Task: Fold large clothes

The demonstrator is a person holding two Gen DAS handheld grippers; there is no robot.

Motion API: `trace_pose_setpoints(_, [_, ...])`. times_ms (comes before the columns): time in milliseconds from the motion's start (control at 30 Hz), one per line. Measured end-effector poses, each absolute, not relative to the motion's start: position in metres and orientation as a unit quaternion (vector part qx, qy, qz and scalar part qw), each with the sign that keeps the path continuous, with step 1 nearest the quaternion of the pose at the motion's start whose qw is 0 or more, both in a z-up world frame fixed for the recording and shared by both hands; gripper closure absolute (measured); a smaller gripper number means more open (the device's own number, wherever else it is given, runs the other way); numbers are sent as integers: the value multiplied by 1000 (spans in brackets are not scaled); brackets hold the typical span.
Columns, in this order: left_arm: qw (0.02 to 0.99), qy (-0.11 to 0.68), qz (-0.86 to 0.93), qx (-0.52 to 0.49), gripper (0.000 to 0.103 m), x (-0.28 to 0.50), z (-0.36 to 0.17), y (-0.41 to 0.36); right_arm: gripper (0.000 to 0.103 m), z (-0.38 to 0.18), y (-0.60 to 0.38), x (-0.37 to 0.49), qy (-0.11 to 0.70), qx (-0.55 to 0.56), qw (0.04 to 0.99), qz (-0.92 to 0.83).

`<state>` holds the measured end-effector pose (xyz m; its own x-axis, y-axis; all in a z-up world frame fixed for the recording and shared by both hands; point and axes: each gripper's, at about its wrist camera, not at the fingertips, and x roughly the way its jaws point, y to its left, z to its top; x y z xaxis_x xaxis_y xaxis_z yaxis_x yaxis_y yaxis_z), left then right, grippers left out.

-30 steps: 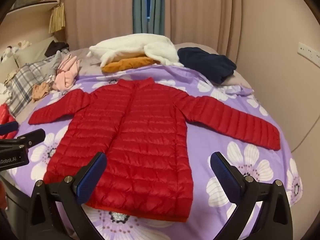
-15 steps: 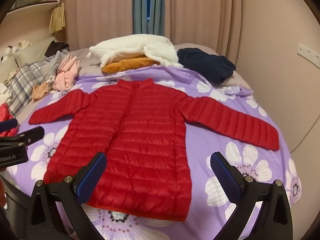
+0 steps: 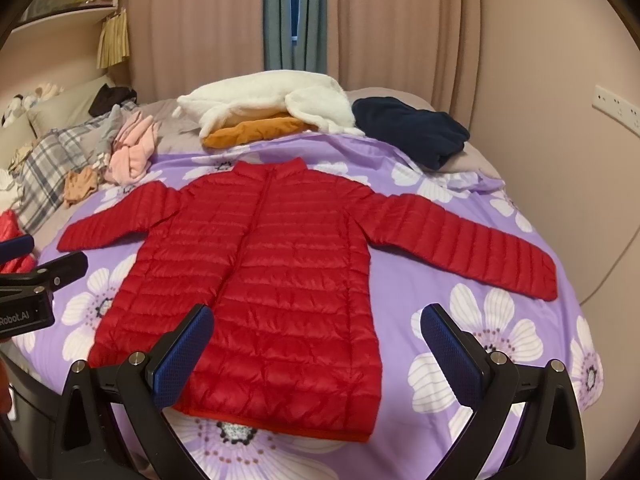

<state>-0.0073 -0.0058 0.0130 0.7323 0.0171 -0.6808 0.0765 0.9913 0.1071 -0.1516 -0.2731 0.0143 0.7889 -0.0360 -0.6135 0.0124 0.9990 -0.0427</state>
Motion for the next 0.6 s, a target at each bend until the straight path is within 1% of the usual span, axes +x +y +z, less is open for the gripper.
trace_pose_setpoints(600, [929,365,-16,63,0,-8,13,-6,1,13,-273,-152,325,-17,946,-14])
